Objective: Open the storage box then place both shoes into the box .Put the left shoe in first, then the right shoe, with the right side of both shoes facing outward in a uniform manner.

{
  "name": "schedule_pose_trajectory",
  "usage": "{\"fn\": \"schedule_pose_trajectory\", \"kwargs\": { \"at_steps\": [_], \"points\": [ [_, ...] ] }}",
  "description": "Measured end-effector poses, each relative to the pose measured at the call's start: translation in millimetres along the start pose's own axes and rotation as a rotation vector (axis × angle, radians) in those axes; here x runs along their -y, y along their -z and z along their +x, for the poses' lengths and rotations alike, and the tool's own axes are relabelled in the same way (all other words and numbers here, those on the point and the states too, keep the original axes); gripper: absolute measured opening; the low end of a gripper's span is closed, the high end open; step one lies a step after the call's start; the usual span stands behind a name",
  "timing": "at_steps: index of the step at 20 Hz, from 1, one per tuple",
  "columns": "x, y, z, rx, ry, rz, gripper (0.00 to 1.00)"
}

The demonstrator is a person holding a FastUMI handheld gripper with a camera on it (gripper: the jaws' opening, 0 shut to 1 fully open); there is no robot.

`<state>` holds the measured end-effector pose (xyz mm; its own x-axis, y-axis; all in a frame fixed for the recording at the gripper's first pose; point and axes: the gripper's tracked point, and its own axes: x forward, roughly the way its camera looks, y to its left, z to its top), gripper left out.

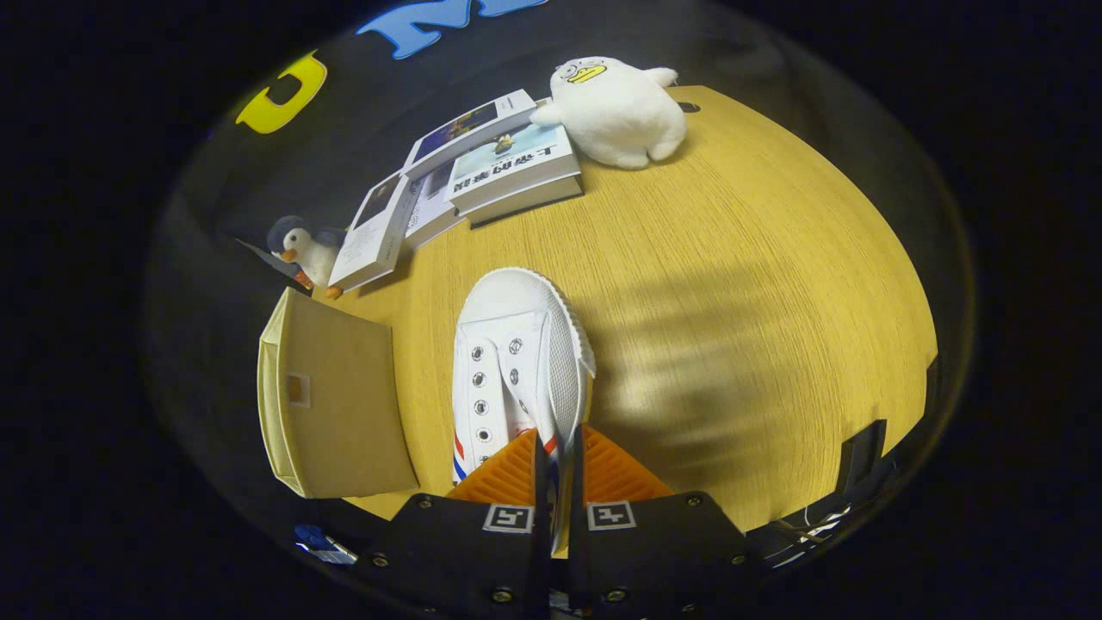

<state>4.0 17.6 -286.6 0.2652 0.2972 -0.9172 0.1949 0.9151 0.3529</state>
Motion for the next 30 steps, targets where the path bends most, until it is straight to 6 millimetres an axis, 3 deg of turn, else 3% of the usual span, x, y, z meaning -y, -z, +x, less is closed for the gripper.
{"fn": "schedule_pose_trajectory", "kwargs": {
  "at_steps": [8, 14, 24, 30],
  "points": [
    [-81.6, -18.7, -29.2, 0.054, -0.078, -0.073, 0.08],
    [-146.9, -31.5, -35.8, 0.069, -0.126, -0.132, 0.08],
    [-247.9, -25.6, -24.6, 0.06, -0.192, -0.236, 0.08],
    [-281.5, -7.5, -4.8, 0.022, -0.192, -0.279, 0.08]
  ]
}}
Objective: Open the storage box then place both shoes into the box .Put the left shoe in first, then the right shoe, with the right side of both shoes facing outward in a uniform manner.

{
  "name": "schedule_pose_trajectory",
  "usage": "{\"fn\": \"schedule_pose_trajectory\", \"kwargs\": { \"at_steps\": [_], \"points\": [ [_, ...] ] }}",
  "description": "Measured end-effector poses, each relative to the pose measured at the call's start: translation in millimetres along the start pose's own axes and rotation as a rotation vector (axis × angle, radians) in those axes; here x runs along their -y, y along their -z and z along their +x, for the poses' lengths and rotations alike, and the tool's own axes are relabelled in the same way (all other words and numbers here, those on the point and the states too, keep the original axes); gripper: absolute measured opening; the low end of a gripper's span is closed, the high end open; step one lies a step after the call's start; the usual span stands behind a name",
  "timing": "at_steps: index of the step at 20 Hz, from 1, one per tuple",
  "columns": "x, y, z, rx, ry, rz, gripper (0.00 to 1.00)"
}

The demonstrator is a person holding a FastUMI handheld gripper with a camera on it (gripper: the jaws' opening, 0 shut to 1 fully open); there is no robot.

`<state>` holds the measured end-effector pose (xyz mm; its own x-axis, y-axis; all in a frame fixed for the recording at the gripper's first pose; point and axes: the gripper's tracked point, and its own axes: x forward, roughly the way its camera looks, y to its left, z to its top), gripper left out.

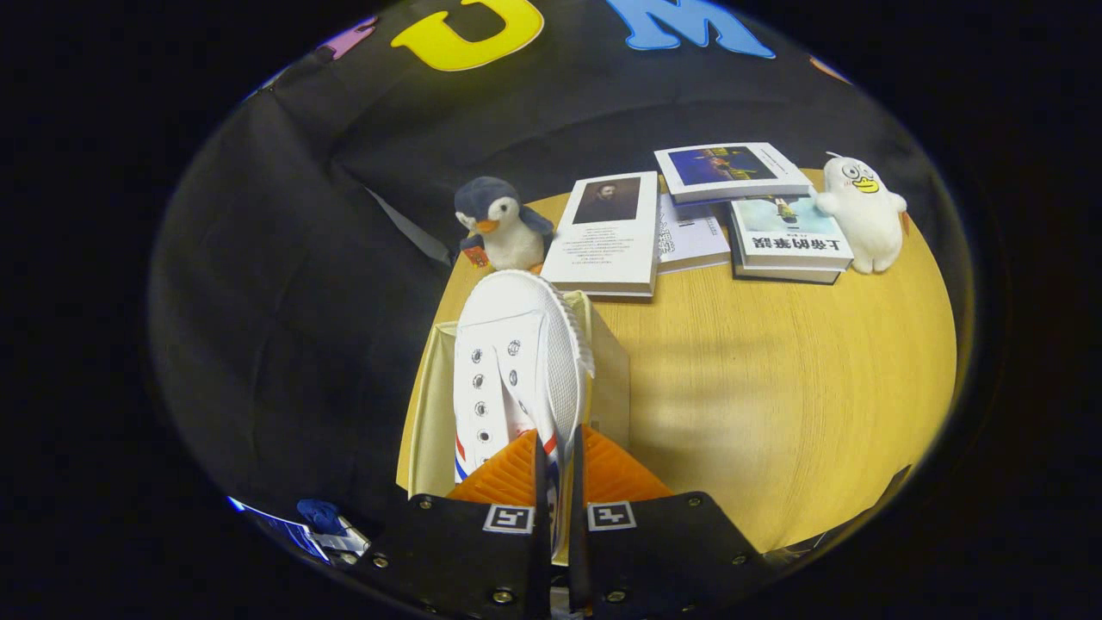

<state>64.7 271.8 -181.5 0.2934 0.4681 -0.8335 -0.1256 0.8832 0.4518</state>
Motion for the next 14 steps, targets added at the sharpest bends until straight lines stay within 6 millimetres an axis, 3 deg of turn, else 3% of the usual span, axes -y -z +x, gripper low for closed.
{"fn": "schedule_pose_trajectory", "kwargs": {
  "at_steps": [6, 7, 10, 13, 14],
  "points": [
    [-3.1, 10.9, 19.3, -0.032, 0.054, -0.06, 0.08],
    [-3.7, 11.4, 19.2, -0.025, 0.052, -0.073, 0.14],
    [1.2, -0.2, 10.7, 0.038, 0.069, -0.09, 0.56],
    [8.3, -13.0, -13.7, 0.101, 0.067, -0.103, 0.98],
    [10.5, -15.2, -21.8, 0.124, 0.064, -0.104, 0.98]
  ]
}}
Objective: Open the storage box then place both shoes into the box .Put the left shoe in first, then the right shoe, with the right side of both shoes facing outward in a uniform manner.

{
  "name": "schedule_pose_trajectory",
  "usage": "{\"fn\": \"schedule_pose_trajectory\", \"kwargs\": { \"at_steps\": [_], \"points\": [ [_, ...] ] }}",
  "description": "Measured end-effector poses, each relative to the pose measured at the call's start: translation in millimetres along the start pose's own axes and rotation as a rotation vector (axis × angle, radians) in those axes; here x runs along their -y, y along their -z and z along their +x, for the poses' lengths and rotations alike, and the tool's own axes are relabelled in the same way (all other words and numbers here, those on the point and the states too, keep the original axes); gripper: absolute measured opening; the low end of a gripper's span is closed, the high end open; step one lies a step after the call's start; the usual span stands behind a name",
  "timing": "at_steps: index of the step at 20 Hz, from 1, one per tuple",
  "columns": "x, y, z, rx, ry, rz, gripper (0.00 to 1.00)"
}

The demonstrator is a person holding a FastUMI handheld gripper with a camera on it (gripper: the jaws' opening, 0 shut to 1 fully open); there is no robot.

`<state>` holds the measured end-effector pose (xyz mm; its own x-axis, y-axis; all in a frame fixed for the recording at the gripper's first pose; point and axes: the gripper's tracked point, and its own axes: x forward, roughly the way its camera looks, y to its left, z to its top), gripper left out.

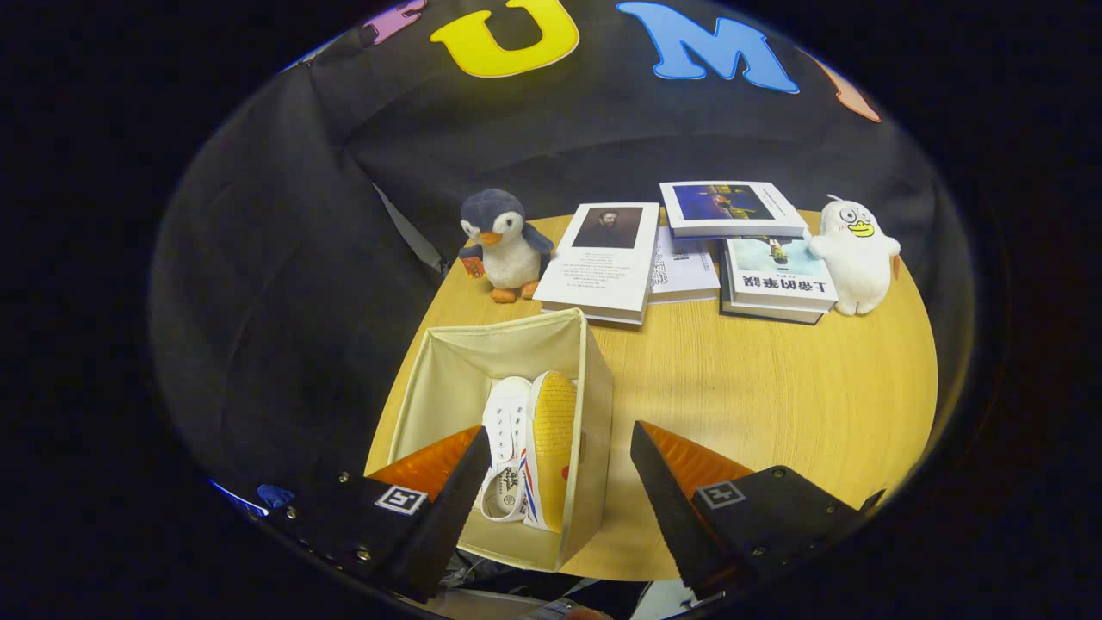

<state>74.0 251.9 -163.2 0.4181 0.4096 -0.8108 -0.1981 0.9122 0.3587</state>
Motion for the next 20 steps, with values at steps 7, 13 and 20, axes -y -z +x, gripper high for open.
{"fn": "schedule_pose_trajectory", "kwargs": {
  "at_steps": [7, 13, 20],
  "points": [
    [46.6, -30.7, -66.9, 0.193, 0.064, -0.041, 0.98],
    [102.7, -51.7, -126.1, 0.368, 0.157, -0.075, 0.98],
    [153.4, -64.3, -206.3, 0.587, 0.27, -0.126, 0.98]
  ]
}}
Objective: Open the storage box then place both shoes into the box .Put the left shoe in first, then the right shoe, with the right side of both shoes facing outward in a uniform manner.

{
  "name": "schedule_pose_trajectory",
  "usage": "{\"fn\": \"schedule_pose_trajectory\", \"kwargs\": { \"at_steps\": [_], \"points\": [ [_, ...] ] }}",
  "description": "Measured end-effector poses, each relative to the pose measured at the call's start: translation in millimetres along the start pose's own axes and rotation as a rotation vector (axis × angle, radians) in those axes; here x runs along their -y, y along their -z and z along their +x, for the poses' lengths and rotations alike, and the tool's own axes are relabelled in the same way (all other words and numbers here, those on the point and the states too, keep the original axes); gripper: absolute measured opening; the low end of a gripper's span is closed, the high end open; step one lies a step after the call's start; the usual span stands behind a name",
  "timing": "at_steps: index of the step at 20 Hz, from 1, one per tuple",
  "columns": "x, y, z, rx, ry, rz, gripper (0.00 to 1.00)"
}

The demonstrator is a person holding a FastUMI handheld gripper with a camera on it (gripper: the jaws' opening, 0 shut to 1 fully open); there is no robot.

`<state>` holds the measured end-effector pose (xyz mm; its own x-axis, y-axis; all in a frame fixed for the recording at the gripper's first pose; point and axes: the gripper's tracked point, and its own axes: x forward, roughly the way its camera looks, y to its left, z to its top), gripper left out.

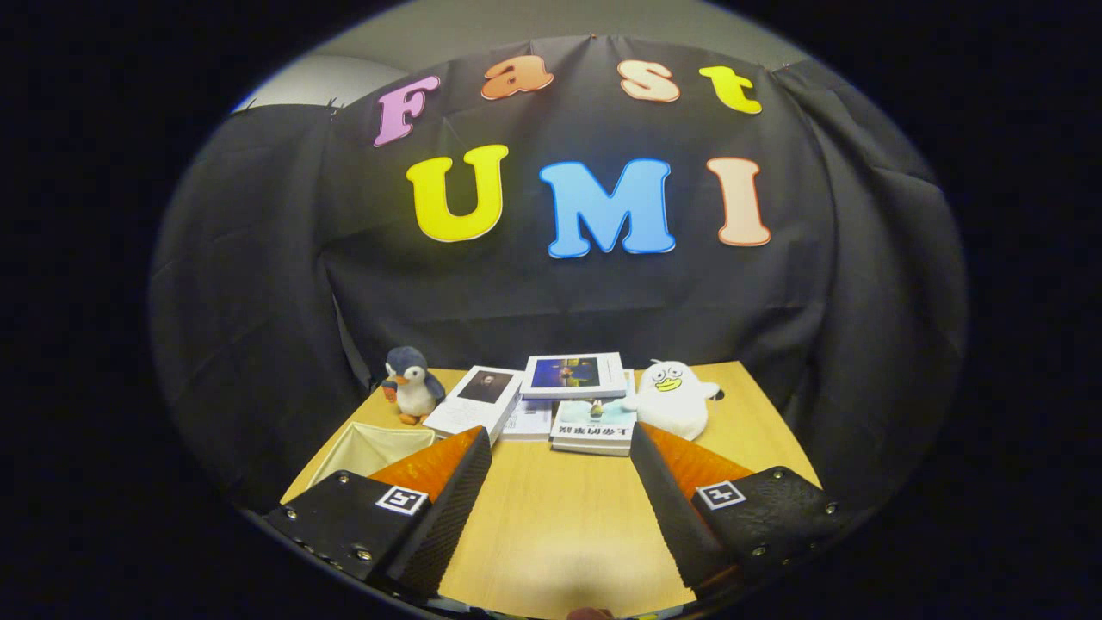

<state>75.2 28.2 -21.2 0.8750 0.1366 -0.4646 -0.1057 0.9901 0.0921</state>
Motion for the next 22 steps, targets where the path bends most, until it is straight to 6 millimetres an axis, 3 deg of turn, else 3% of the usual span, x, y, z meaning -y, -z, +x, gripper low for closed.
{"fn": "schedule_pose_trajectory", "kwargs": {
  "at_steps": [5, 11, 22],
  "points": [
    [25.0, -18.9, -29.5, 0.14, 0.038, -0.037, 0.98],
    [40.3, -30.6, -51.6, 0.245, 0.062, -0.012, 0.98],
    [45.5, -26.1, -58.3, 0.304, 0.083, 0.014, 0.98]
  ]
}}
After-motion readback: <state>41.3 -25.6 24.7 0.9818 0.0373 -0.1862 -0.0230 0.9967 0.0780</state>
